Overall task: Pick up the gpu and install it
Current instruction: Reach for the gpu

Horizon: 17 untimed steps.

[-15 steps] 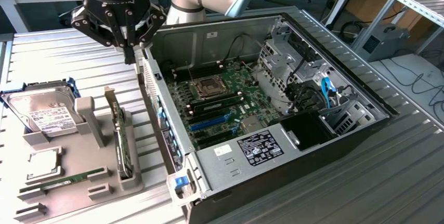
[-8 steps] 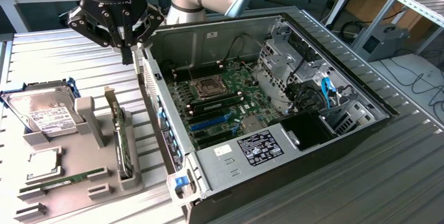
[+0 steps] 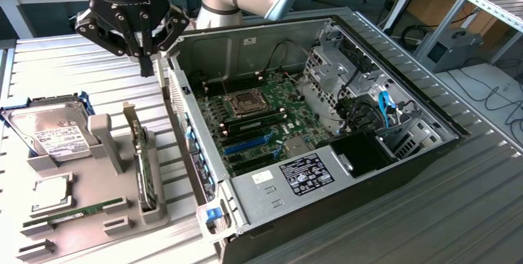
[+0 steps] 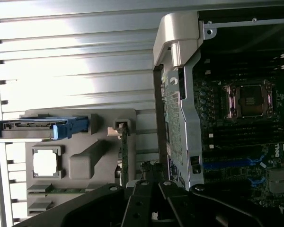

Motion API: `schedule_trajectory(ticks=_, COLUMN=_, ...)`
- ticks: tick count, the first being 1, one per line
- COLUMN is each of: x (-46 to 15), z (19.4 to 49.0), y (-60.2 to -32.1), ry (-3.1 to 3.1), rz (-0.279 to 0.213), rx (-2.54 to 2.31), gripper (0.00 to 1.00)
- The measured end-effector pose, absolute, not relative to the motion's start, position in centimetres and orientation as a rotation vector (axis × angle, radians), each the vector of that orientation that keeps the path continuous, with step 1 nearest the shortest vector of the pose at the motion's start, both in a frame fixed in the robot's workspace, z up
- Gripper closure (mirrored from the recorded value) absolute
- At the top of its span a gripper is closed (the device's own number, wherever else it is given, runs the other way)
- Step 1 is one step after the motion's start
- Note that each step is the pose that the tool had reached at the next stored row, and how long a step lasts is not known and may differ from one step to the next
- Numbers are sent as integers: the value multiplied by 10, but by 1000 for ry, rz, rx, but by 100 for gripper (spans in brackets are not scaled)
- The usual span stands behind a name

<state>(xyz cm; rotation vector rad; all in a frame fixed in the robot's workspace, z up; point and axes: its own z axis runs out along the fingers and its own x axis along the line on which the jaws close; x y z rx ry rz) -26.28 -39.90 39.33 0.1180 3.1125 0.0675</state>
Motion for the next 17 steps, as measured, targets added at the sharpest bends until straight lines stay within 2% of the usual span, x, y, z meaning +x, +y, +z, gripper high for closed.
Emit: schedule_trajectory(ticks=17, x=-268, z=393, y=-400, ry=3113, rz=68, rx=118, gripper=89)
